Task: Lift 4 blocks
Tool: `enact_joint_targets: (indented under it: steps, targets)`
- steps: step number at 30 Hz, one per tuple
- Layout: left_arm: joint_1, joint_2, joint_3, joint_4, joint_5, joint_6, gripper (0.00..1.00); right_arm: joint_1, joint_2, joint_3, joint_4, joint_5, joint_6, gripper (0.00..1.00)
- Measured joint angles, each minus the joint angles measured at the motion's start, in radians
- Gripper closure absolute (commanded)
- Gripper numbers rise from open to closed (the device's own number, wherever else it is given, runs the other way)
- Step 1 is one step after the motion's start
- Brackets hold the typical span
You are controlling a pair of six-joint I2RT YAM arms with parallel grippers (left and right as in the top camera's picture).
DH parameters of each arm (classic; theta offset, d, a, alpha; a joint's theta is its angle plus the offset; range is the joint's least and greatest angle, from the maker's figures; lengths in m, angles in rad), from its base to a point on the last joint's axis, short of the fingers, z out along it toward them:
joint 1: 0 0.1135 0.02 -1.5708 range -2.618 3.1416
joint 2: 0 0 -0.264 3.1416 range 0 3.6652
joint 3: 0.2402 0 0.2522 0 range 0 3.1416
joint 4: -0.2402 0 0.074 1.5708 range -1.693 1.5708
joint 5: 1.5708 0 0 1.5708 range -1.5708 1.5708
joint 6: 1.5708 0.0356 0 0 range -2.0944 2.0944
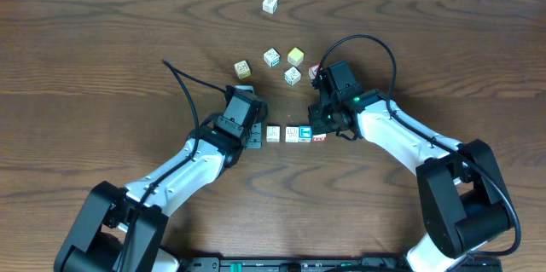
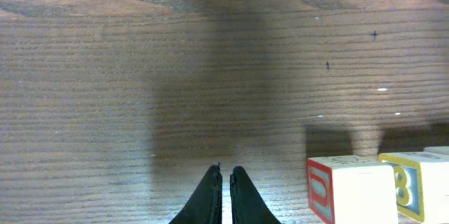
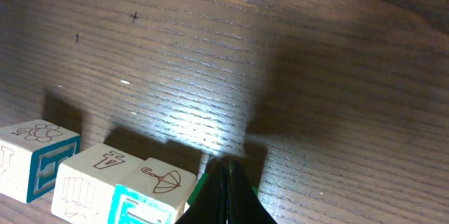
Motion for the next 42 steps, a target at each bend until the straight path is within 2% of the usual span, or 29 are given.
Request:
enact_joint_targets:
  steps: [10,22,34,42]
  targets:
    - [0.0,0.0,0.0,0.008,0.007,0.0,0.93,0.0,0.0,0.0,-0.003,0.002,0.0,0.99]
    - [0.0,0.0,0.0,0.009,0.013,0.0,0.92,-0.007,0.0,0.0,0.069,0.053,0.005,0.99]
    - [0.0,0.0,0.0,0.027,0.076,0.0,0.93,-0.121,0.0,-0.003,-0.048,0.099,0.057,0.99]
    - [0.0,0.0,0.0,0.021,0.093,0.0,0.92,-0.131,0.0,-0.004,-0.122,0.055,0.07,0.99]
